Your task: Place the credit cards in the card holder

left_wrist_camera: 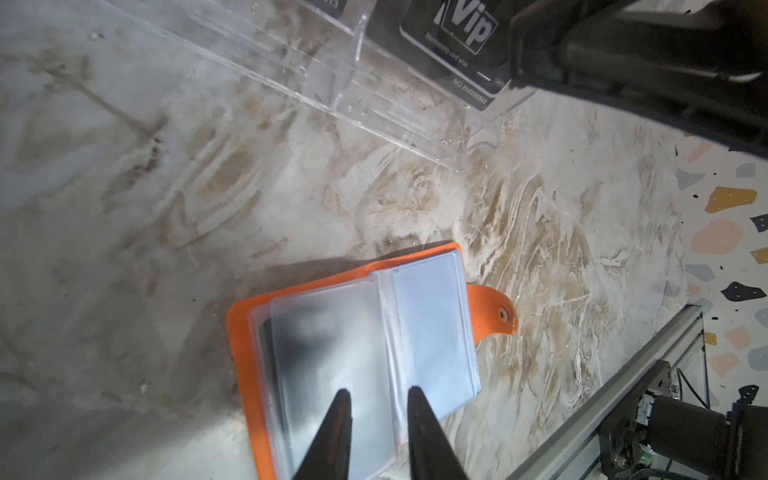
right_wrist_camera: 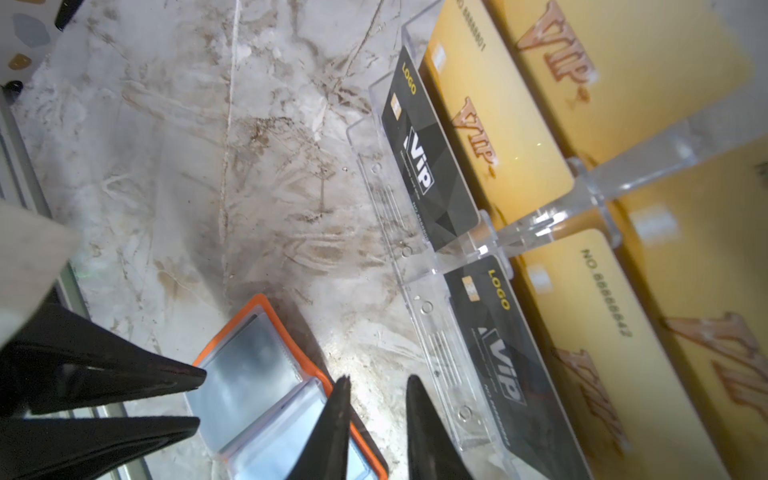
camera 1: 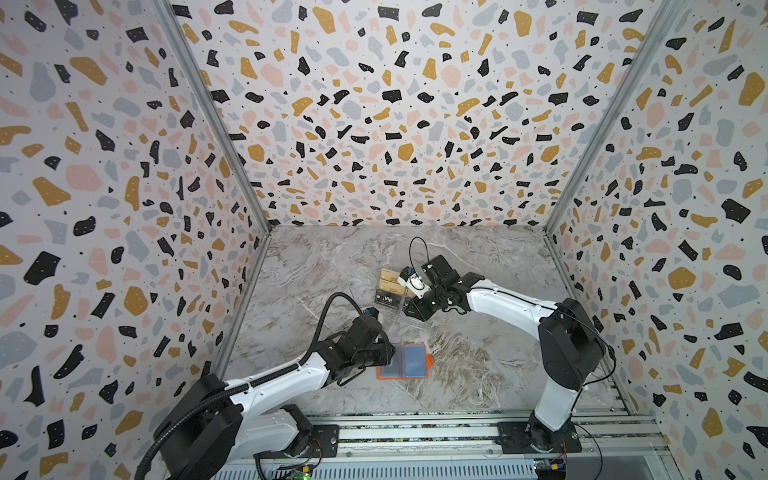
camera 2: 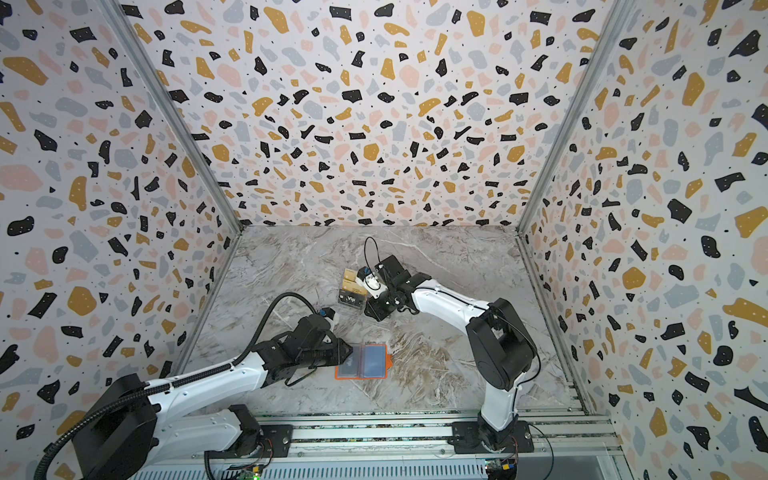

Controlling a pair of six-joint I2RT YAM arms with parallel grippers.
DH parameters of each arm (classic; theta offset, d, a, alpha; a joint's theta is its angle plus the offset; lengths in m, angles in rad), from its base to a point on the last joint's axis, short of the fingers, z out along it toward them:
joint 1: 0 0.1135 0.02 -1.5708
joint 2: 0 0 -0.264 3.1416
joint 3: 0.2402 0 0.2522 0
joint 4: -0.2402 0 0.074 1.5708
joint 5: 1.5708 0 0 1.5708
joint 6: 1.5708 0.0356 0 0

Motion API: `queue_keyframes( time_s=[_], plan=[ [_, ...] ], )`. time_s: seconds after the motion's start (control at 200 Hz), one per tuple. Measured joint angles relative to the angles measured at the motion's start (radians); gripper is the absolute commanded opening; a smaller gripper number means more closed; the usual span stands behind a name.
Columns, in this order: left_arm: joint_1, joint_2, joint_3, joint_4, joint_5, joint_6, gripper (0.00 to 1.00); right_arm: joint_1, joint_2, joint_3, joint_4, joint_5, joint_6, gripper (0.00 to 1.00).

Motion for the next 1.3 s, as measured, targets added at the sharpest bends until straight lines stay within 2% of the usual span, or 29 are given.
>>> queue_keyframes(
  time_s=[0.711, 1.296],
  plan=[
    [0.000, 0.015, -0.040, 0.048, -0.017, -0.035, 0.27, -0.024, 0.065, 0.064, -0.026, 0.117, -0.066, 0.30],
    [0.000, 0.018, -0.051, 0.074, -0.004, -0.037, 0.29, -0.014, 0.073, 0.077, -0.027, 0.147, -0.074, 0.31]
  ],
)
